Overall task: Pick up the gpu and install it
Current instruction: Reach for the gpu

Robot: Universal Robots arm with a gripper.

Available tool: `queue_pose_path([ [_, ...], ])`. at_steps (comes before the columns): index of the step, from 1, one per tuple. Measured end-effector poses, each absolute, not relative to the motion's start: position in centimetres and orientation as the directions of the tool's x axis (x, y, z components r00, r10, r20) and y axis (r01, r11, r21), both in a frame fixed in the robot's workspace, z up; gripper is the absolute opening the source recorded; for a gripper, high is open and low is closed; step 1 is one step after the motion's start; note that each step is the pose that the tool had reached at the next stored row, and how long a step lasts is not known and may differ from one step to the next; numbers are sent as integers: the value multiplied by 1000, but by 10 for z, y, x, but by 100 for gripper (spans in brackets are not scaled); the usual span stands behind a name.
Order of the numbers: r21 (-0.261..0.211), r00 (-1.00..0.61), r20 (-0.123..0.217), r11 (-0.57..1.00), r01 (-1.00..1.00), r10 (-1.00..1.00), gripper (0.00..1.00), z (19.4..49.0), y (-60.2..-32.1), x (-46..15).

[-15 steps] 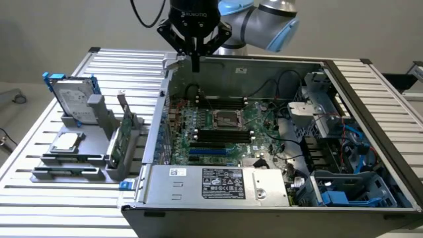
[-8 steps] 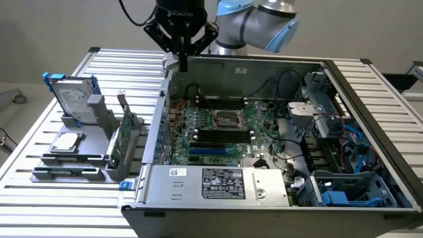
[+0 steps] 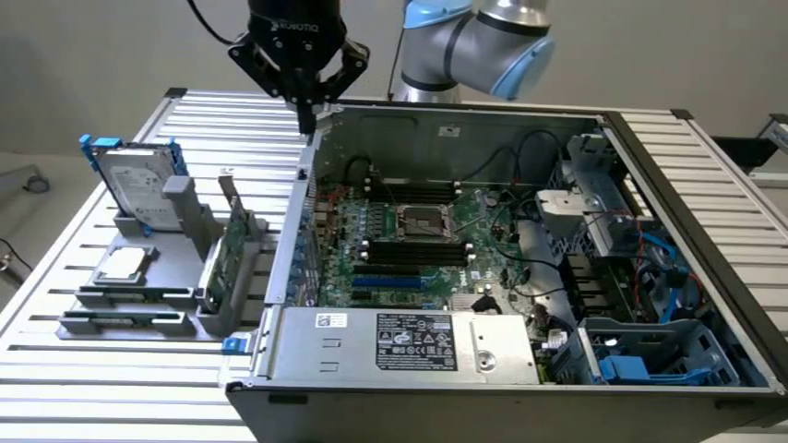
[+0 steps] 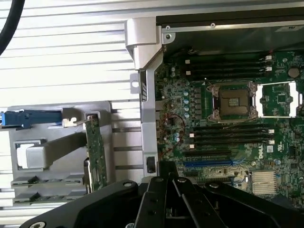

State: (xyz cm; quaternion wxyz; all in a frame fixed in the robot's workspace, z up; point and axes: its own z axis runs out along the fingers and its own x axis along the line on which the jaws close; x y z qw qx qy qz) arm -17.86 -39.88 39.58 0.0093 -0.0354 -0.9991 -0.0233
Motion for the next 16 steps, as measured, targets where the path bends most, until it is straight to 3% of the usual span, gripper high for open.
queue_pose_path([
  [16,46,-997,20,996,70,69,11,389,-405,-245],
])
